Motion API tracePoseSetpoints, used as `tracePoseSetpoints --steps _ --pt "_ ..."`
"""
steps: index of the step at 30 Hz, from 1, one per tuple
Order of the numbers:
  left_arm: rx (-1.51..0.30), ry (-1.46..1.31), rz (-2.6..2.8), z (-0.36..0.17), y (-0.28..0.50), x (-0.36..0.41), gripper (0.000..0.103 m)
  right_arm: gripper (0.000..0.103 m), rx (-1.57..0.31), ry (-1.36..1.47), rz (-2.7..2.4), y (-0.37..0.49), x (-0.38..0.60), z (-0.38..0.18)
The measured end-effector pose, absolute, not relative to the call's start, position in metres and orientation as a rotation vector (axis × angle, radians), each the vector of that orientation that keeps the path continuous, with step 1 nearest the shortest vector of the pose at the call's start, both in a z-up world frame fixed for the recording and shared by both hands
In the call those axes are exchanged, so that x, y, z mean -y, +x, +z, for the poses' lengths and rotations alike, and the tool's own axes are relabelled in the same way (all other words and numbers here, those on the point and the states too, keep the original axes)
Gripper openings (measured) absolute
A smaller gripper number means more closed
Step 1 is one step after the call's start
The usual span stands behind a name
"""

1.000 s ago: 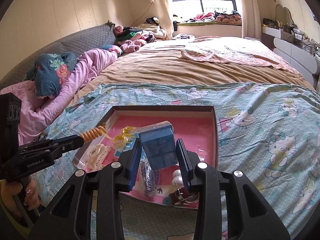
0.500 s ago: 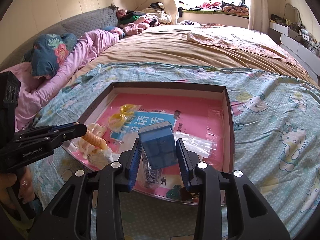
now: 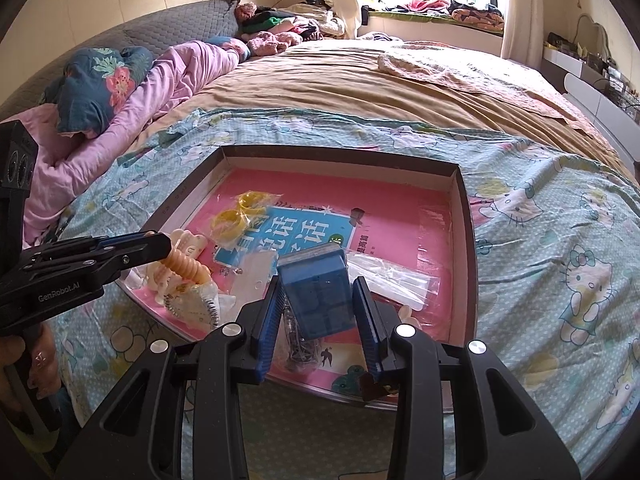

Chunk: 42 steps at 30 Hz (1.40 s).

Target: Organize jewelry

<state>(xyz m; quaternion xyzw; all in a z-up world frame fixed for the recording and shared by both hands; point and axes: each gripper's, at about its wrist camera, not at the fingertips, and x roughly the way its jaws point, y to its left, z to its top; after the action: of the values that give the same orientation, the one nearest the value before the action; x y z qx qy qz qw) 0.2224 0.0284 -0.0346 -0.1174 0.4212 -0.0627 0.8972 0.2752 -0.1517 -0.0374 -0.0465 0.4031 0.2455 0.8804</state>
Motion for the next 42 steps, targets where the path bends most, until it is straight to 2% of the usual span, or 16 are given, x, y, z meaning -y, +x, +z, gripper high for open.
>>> tracePoseSetpoints --steps 3,5,9,17,19,21,27,30,32,33,35,41,42 --pt "-0.873 -0.243 -0.13 -0.035 0.223 -0.029 0.011 0.035 -0.842 -0.095 0.511 0.275 0.151 -0.037" --pt "-0.872 -0.247 -0.132 -0.035 0.222 -0.029 0.011 0.042 -0.84 -0.09 0.514 0.275 0.151 -0.037" --pt "-0.869 -0.246 -0.133 -0.036 0.223 -0.029 0.011 0.044 -0.841 -0.084 0.512 0.273 0.153 -0.036" --pt "-0.865 -0.24 -0.137 -0.035 0.222 -0.028 0.011 0.06 -0.82 -0.059 0.503 0.264 0.161 -0.027" --pt "-0.86 -0.232 -0.138 -0.032 0.22 -0.027 0.013 0.062 -0.81 -0.053 0.502 0.262 0.164 -0.024" --pt "-0.857 -0.229 -0.139 -0.029 0.219 -0.026 0.019 0.064 -0.806 -0.05 0.497 0.26 0.165 -0.022" --pt "-0.849 -0.227 -0.138 -0.019 0.215 -0.025 0.022 0.072 -0.782 -0.024 0.488 0.254 0.172 -0.013" --pt "-0.836 -0.222 -0.139 -0.011 0.211 -0.023 0.033 0.073 -0.767 -0.019 0.483 0.249 0.176 -0.006" --pt "-0.828 -0.218 -0.141 -0.006 0.208 -0.021 0.034 0.074 -0.758 -0.018 0.48 0.246 0.178 -0.002" --pt "-0.823 -0.216 -0.141 -0.002 0.206 -0.02 0.038 0.075 -0.754 -0.016 0.478 0.244 0.18 0.0" --pt "-0.815 -0.214 -0.141 0.003 0.201 -0.018 0.049 0.082 -0.74 -0.01 0.472 0.238 0.183 0.005" --pt "-0.788 -0.215 -0.13 0.017 0.184 -0.017 0.069 0.095 -0.701 0.013 0.461 0.218 0.193 0.019" --pt "-0.779 -0.217 -0.129 0.019 0.179 -0.017 0.076 0.096 -0.694 0.018 0.46 0.215 0.195 0.021"
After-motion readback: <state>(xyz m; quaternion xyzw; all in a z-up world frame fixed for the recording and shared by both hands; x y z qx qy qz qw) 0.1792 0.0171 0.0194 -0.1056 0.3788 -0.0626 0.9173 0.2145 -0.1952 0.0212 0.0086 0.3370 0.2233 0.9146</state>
